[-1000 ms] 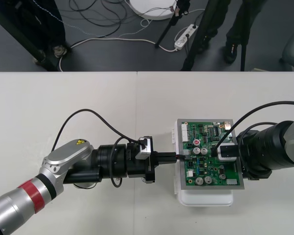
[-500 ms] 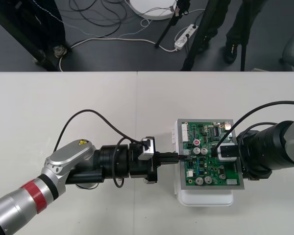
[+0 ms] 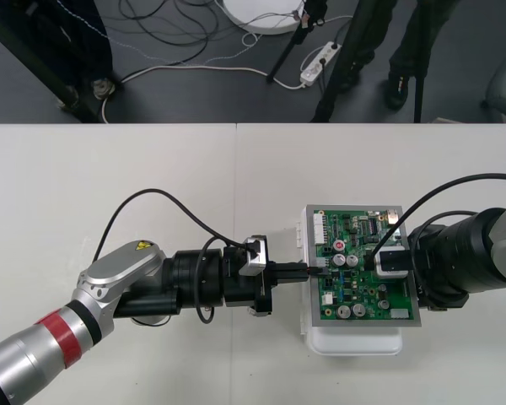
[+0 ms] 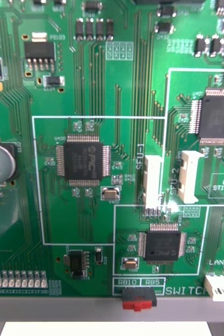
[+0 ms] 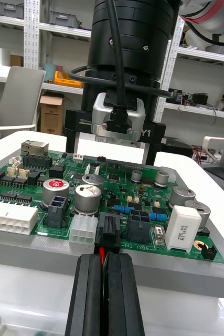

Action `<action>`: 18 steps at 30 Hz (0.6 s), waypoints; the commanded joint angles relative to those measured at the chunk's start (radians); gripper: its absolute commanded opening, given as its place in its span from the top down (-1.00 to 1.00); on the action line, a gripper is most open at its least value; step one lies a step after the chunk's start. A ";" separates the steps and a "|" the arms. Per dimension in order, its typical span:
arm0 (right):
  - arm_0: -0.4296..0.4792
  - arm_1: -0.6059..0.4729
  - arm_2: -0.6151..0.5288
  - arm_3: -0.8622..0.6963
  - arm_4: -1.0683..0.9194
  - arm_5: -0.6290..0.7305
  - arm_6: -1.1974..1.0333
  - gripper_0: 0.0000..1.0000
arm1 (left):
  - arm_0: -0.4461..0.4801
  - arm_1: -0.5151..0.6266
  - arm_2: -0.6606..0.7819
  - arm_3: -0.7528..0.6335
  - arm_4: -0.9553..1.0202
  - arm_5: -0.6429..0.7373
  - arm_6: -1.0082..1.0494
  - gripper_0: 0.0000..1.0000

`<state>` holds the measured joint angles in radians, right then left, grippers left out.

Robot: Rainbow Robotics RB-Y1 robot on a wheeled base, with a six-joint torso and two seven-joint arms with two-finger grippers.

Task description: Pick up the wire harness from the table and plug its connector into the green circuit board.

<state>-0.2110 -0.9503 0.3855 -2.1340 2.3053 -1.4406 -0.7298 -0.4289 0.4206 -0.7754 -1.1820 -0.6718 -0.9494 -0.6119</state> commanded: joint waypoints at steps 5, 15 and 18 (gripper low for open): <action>-0.031 -0.024 0.013 -0.012 -0.010 0.014 -0.005 -1.00 | -0.027 -0.025 0.021 -0.041 0.004 0.040 -0.100 1.00; -0.031 -0.027 0.012 -0.012 0.008 0.014 -0.008 -1.00 | -0.025 0.021 0.019 -0.042 0.021 0.003 -0.091 -0.13; -0.031 -0.033 0.012 -0.012 0.014 0.014 -0.011 -1.00 | -0.025 0.033 0.019 -0.042 0.031 -0.006 -0.092 -1.00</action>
<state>-0.2128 -0.9504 0.3855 -2.1337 2.3080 -1.4359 -0.7300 -0.4290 0.4277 -0.7754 -1.1840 -0.6629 -0.9494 -0.6119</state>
